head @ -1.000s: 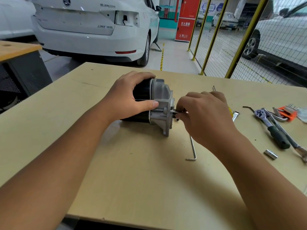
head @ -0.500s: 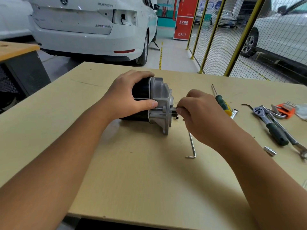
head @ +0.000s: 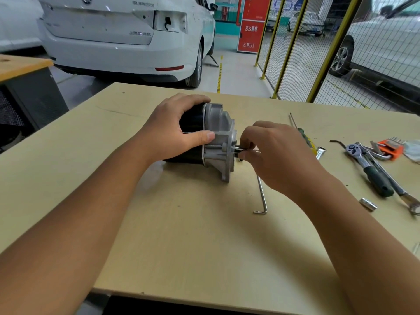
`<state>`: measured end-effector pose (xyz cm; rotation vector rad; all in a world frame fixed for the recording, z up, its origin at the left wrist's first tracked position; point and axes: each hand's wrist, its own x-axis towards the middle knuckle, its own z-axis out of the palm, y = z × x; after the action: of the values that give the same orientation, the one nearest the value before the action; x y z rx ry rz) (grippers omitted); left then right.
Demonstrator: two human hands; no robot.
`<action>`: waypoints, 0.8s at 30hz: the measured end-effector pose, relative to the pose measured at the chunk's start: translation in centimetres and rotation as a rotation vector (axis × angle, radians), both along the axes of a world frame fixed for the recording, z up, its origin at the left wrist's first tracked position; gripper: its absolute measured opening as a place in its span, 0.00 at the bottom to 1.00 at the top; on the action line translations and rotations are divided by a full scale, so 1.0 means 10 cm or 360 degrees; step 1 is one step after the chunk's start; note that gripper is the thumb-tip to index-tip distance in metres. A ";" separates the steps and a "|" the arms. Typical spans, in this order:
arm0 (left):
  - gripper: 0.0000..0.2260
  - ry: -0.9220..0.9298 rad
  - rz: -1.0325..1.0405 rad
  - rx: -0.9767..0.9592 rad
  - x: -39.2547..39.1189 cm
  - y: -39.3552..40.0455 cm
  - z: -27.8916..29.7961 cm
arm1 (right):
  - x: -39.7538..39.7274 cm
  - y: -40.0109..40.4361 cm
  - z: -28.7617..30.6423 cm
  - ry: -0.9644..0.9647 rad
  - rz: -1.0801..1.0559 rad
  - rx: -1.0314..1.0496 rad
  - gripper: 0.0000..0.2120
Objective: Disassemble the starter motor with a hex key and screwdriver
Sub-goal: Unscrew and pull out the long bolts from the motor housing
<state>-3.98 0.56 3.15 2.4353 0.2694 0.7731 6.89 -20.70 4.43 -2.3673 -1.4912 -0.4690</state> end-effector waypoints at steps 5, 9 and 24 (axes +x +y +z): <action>0.29 -0.0019 -0.0005 -0.0008 0.01 0.00 -0.01 | 0.01 -0.02 0.00 0.0147 0.0133 0.0129 0.06; 0.29 -0.0014 -0.0012 0.0000 0.01 0.00 -0.01 | 0.02 0.00 -0.03 0.0138 0.0078 0.0007 0.10; 0.28 -0.0039 -0.0012 0.0004 0.02 0.01 -0.02 | -0.02 -0.01 0.02 0.0099 0.0048 -0.0028 0.10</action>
<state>-3.81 0.66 2.91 2.4263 0.2498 0.7998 6.67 -20.77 4.58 -2.3468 -1.5072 -0.3728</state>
